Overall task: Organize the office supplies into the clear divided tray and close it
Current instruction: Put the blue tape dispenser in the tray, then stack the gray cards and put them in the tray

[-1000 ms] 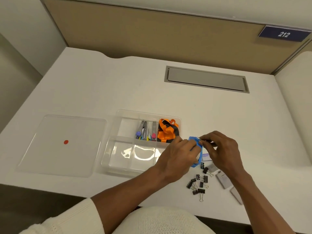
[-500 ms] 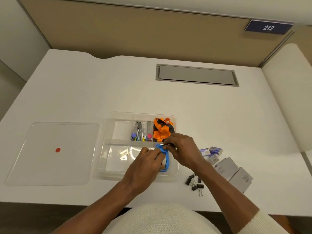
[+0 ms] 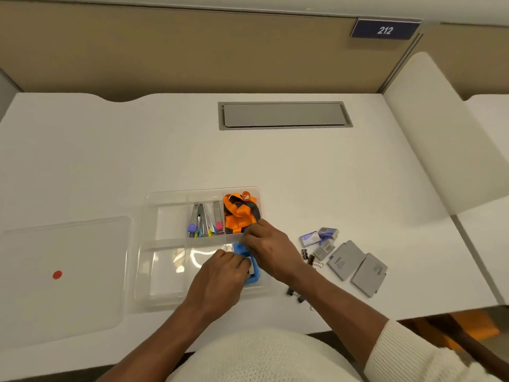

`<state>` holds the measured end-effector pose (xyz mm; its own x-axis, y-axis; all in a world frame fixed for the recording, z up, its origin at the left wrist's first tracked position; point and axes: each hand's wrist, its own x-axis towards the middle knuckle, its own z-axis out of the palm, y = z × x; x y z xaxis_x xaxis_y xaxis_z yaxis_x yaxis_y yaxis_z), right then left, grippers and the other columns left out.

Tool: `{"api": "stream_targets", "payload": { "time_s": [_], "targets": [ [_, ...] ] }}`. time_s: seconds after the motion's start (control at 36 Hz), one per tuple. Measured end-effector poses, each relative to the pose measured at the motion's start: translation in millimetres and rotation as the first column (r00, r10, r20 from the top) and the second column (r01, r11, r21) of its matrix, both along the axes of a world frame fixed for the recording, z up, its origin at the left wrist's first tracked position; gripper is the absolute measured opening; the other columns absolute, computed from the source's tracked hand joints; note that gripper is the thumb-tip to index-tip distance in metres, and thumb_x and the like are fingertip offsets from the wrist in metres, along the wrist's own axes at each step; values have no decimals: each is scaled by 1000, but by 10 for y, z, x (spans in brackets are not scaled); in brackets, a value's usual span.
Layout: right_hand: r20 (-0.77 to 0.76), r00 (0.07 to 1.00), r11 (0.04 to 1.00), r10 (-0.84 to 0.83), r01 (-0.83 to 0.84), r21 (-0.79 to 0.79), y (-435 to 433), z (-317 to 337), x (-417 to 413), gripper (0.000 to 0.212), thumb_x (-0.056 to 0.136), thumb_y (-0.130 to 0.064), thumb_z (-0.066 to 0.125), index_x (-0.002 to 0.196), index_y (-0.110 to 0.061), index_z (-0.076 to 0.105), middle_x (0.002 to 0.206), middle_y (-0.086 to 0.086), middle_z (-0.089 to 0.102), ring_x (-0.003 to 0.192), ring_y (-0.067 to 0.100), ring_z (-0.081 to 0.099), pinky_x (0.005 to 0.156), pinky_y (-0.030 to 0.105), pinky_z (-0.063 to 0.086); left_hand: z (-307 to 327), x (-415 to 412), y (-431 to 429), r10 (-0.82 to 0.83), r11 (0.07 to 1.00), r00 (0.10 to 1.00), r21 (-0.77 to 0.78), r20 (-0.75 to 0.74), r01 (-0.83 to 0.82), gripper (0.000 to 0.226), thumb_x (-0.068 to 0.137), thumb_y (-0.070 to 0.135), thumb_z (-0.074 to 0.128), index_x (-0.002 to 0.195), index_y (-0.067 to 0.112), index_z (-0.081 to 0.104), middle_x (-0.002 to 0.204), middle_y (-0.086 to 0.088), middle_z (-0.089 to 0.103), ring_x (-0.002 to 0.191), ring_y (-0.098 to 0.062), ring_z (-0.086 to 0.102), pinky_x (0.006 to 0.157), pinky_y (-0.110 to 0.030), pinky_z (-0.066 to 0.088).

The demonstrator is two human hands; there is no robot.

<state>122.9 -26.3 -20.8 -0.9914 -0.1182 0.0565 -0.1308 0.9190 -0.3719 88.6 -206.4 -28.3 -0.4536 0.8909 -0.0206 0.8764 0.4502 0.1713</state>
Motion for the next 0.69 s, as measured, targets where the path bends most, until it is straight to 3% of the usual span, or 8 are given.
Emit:
{"api": "stream_targets", "payload": {
  "time_s": [0.14,0.19,0.28,0.33,0.39,0.44,0.58,0.69],
  "targets": [
    [12,1000,1000,18,-18,-16,-27,-47,69,27,90,-6,71,116,-7,76,116,12,69,106,28,64,84,39,60,-18,35,-16,18,998,998,-55,63,-14,56,39,27,105,87,14,80,81,-2,78,64,-18,73,66,-33,63],
    [30,1000,1000,6,-5,-25,-20,-64,71,29,90,-4,70,118,-6,75,120,13,69,108,28,64,87,42,59,-4,22,10,24,994,993,-109,112,-12,49,66,32,96,108,16,76,103,-2,77,85,-19,73,83,-33,59],
    [22,1000,996,-11,13,-93,6,-43,103,31,84,1,75,115,-3,76,117,16,73,103,32,68,89,43,60,-42,-26,39,82,974,982,-223,168,-43,43,103,42,55,142,24,51,142,5,57,122,-15,55,109,-28,38],
    [-21,998,987,-57,53,-153,60,-8,171,26,85,-1,76,111,-4,76,111,14,75,99,30,70,87,41,60,88,-45,112,85,966,985,-256,151,-44,43,96,43,66,134,22,60,132,3,64,113,-15,61,101,-28,44],
    [-77,982,965,-171,151,-216,117,43,246,19,90,-6,72,109,-7,77,107,9,75,95,24,70,83,37,60,270,-62,171,-12,976,997,-218,70,27,53,55,40,100,96,13,79,90,-4,76,75,-18,72,71,-32,59],
    [-113,930,906,-351,306,-294,216,81,377,15,94,-9,68,105,-11,78,102,3,74,88,17,68,76,34,59,340,-54,259,-8,997,1000,-72,-13,7,57,30,31,107,74,8,80,67,-7,74,54,-20,70,52,-34,60],
    [-100,677,653,-729,645,-396,567,121,799,9,92,-11,71,97,-15,78,96,-4,74,76,8,69,67,34,59,509,69,701,36,999,997,35,69,-38,27,86,40,79,94,14,78,83,-1,75,69,-19,70,58,-37,59],
    [-15,501,480,-865,819,-314,923,61,1195,11,90,-18,74,100,-21,74,100,-6,73,81,5,66,72,35,62,498,283,1202,-145,988,987,68,71,141,32,99,46,58,116,20,68,107,1,70,92,-18,64,71,-34,55]
  ]
}}
